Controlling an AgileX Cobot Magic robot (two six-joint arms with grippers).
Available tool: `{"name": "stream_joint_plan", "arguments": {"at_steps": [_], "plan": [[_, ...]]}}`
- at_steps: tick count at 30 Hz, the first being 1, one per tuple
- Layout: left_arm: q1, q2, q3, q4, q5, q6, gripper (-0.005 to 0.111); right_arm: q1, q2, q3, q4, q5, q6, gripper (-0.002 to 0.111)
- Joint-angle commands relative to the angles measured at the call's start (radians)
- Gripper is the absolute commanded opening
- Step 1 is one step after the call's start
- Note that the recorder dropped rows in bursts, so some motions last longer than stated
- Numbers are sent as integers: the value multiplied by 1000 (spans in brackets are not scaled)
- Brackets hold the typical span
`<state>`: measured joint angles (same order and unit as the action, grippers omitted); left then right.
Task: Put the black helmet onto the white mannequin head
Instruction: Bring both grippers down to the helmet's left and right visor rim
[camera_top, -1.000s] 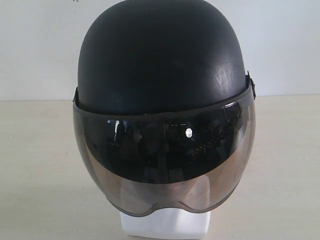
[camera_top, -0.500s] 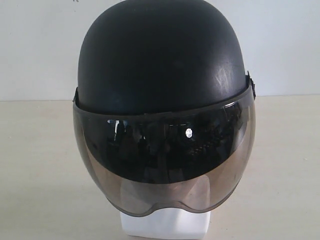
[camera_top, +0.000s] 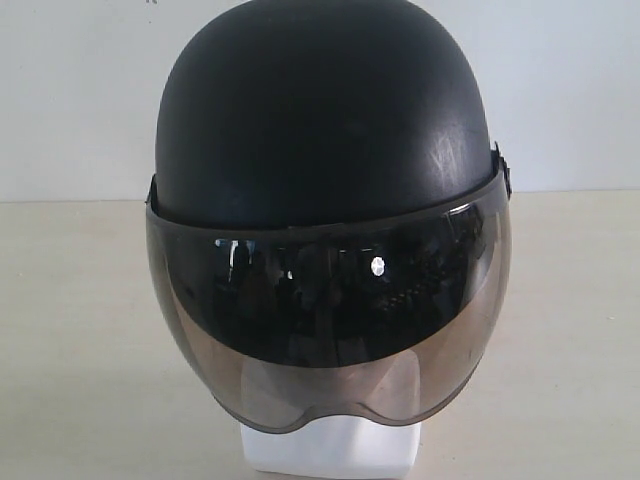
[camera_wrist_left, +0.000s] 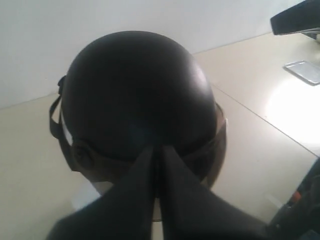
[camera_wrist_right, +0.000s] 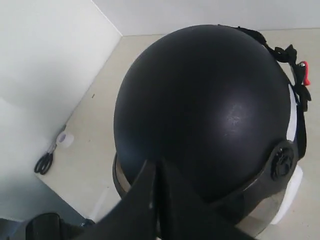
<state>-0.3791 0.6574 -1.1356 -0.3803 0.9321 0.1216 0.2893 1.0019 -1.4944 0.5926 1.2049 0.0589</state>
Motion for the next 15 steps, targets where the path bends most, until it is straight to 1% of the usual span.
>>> {"name": "stream_joint_plan", "arguments": {"at_steps": [1,3,5,7,10,15], "plan": [[-6,44,-5,-145,19,78,4,28,7,28,47,16,-131,0],[-6,71,-5,-216,37,132,4,79,7,69,69,16,-233,0],[-6,97,-5,-262,56,172,4,130,7,123,67,16,-282,0],[-6,115,-5,-274,67,198,4,177,7,169,41,10,-283,0],[-6,131,-5,-274,72,219,4,224,7,222,11,-64,-283,2],[-6,159,-5,-274,57,240,4,284,7,287,-6,-221,-309,11]]}}
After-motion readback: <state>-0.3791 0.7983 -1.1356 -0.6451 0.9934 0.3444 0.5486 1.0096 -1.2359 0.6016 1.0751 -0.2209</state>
